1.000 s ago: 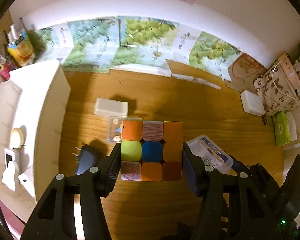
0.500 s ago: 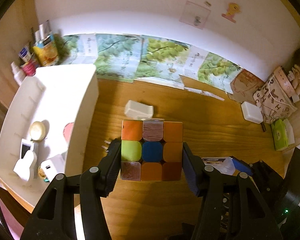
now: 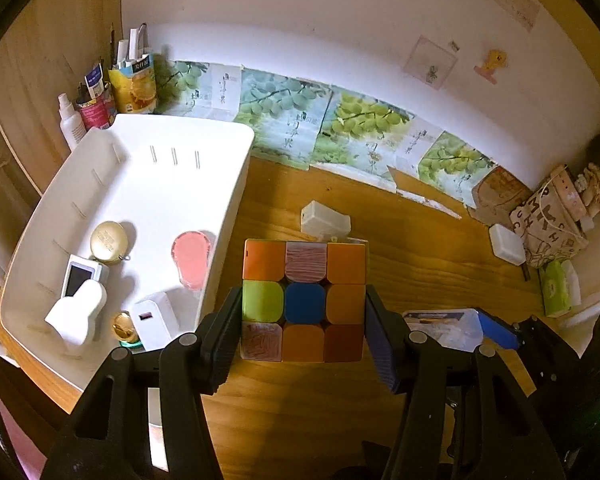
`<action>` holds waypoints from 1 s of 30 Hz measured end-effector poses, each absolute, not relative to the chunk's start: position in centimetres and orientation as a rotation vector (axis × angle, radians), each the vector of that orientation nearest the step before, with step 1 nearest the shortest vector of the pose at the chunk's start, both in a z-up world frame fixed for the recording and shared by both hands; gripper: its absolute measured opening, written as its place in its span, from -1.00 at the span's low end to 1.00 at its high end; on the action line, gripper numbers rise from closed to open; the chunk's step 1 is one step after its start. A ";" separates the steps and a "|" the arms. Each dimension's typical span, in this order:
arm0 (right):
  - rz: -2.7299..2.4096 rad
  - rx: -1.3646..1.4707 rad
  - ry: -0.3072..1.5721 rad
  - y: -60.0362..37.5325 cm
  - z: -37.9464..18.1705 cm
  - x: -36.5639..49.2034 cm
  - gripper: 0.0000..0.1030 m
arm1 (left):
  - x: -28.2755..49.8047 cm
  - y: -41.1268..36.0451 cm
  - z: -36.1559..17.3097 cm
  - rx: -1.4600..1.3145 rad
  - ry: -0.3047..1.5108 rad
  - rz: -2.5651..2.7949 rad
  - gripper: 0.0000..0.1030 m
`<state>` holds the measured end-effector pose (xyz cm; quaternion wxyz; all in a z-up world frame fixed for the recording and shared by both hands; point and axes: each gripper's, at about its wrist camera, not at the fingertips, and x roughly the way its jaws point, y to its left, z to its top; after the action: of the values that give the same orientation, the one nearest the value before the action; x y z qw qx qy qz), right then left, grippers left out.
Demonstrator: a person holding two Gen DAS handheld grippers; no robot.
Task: Organize rigid objects
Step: 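Carry the Rubik's cube and clear plastic box over the white tray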
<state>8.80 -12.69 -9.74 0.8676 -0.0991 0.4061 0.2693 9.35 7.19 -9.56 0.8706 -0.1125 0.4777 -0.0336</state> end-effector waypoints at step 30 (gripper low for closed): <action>0.607 -0.170 0.659 1.8 -3.5 9.5 0.19 | 9.0 19.0 -6.0 -0.130 0.931 -0.070 0.17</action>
<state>9.51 1.78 -3.48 0.8979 -0.0819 0.3180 0.2933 9.03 18.95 -5.97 0.8911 -0.0624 0.4482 -0.0335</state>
